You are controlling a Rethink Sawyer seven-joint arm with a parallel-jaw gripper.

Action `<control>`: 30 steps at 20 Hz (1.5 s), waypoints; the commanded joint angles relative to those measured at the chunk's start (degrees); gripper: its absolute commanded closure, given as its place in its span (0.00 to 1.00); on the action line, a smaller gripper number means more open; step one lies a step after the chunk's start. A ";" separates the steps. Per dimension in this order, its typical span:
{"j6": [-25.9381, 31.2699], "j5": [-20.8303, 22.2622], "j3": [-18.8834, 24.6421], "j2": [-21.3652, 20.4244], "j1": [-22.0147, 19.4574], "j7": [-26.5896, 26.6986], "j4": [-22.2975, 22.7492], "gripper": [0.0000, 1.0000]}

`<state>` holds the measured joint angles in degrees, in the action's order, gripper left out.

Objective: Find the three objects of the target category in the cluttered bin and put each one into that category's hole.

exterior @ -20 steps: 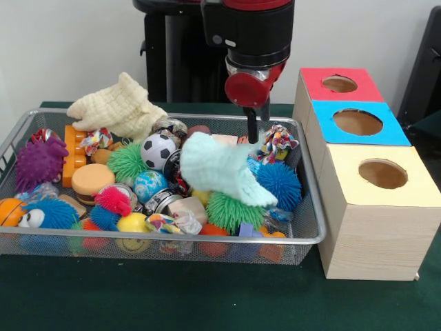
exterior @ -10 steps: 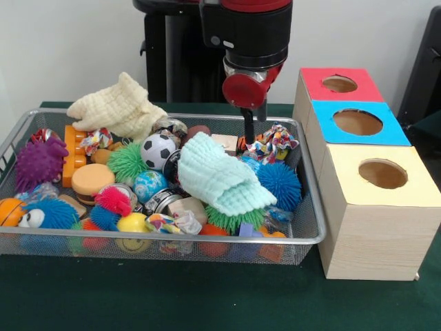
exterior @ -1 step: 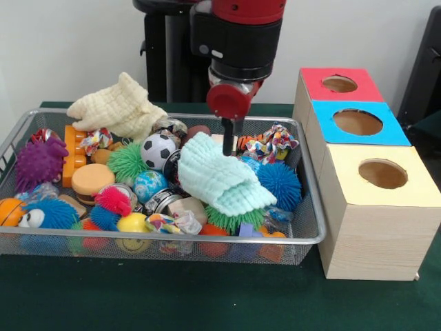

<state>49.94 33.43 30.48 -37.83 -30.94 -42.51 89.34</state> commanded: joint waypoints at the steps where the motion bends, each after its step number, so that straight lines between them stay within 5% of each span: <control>1: 1.31 3.63 -1.50 5.36 -2.84 3.01 -6.04 0.00; 14: 6.44 10.13 1.19 8.79 -5.21 17.84 -13.71 0.00; 30: 7.63 18.99 0.78 16.17 -1.91 26.04 -25.77 0.00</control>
<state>50.95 45.71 30.48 -26.95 -34.95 -36.59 70.69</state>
